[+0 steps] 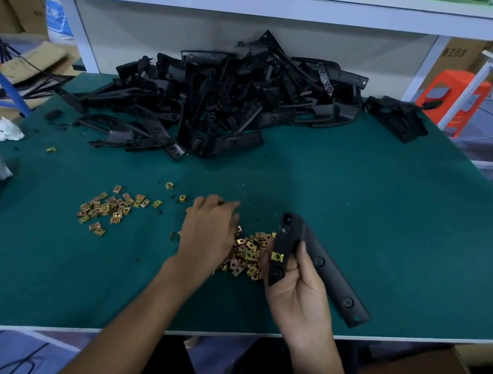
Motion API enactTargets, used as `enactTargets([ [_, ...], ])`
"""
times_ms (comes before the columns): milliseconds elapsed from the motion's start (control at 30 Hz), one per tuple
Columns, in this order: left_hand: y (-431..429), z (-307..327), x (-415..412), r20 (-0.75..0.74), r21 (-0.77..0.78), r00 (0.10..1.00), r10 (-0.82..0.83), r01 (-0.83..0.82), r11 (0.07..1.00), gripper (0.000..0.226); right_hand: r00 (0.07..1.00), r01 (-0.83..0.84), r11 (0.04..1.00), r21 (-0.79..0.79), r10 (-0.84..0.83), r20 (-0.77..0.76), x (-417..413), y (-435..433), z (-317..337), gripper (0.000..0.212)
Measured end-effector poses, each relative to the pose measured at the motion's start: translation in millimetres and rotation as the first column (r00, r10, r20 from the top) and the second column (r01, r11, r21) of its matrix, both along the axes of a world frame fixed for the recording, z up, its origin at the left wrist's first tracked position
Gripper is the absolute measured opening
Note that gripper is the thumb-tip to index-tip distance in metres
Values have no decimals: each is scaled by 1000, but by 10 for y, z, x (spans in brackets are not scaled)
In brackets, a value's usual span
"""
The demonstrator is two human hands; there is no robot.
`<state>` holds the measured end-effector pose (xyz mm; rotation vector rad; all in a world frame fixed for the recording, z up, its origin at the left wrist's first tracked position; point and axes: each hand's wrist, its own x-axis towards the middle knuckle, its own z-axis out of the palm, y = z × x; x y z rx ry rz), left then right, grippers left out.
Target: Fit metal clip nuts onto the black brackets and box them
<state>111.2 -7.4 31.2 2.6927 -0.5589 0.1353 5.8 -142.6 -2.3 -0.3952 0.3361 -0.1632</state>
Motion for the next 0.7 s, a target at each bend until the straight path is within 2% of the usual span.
enactTargets([
  [33, 5, -32, 83, -35, 54, 999, 1, 1, 999, 33, 1000, 0, 1000, -1, 0, -8, 2, -1, -8, 30],
  [100, 3, -53, 182, -107, 57, 994, -14, 20, 998, 22, 1000, -12, 1000, -5, 12, -13, 7, -1, 1, 31],
  [267, -5, 17, 248, -214, -140, 975, -57, 27, 990, 1, 999, -37, 999, -32, 36, -8, 5, 0, 16, 33],
  [367, 54, 69, 194, -255, -331, 963, -82, -7, 944, 6, 999, -42, 999, -25, 42, -17, 10, 6, 12, 31],
  [433, 113, 84, 154, -262, -404, 958, -113, -2, 915, 4, 999, -52, 998, -31, 51, -19, 11, 13, 14, 31],
  [700, 277, 145, 53, -258, -508, 953, -162, 9, 861, 5, 999, -38, 998, -41, 37, -10, -11, 44, 44, 29],
])
